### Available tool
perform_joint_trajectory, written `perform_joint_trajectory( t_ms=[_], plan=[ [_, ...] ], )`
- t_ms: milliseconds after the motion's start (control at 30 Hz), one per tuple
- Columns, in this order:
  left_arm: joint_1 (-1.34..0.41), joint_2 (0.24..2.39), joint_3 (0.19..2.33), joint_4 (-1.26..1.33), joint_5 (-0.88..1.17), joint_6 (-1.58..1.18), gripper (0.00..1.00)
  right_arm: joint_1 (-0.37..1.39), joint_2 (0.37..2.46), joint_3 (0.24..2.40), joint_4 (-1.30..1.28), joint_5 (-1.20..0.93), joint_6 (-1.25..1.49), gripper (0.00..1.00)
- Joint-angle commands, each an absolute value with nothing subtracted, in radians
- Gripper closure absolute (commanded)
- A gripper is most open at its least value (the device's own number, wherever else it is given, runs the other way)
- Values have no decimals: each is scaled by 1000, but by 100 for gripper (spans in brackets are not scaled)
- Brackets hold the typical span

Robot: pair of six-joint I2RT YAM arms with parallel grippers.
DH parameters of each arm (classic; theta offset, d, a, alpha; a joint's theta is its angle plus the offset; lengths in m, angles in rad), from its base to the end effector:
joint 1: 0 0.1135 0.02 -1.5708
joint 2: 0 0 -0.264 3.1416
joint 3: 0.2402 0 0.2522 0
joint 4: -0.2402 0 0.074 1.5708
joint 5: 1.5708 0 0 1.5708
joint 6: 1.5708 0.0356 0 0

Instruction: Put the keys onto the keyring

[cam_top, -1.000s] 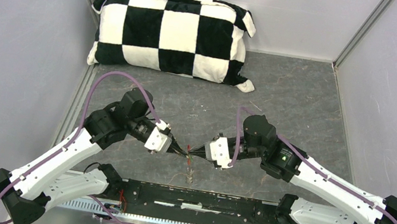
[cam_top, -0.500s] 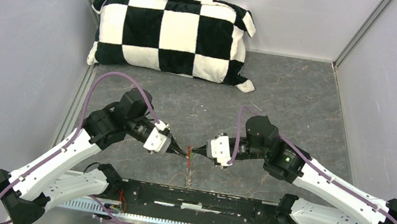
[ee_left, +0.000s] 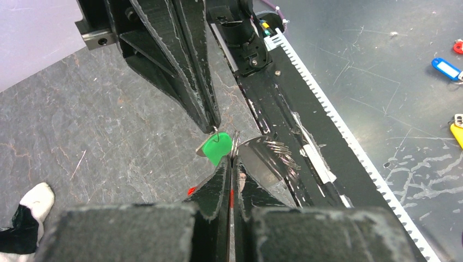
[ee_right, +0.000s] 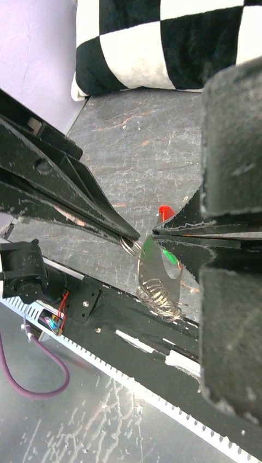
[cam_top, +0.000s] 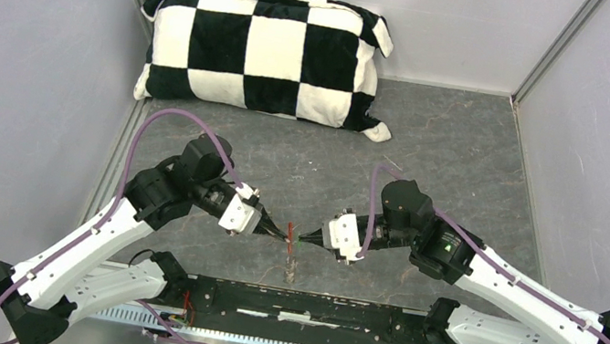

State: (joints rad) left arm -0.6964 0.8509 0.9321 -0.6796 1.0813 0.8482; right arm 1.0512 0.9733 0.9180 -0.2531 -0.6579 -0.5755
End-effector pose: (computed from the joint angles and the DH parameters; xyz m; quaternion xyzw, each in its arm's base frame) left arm 0.1027 -0.1269 0.3405 0.7012 0.3752 -0.4234 0.4340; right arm 0.0887 0.1989 0.3471 -0.6861 0.3864 0.3850 0.4813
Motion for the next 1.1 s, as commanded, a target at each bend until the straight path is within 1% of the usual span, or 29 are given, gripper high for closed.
perform_joint_trajectory(
  t_ms=[0, 900, 1067],
  plan=[
    [-698, 851, 980, -655, 1128, 792, 98, 1048, 982, 933, -258, -703, -606, 99],
    [-698, 876, 982, -655, 1058, 724, 98, 1048, 989, 960, -244, -689, -620, 99],
    [-698, 846, 939, -524, 1014, 595, 98, 1047, 989, 962, -237, -695, -615, 99]
  ],
)
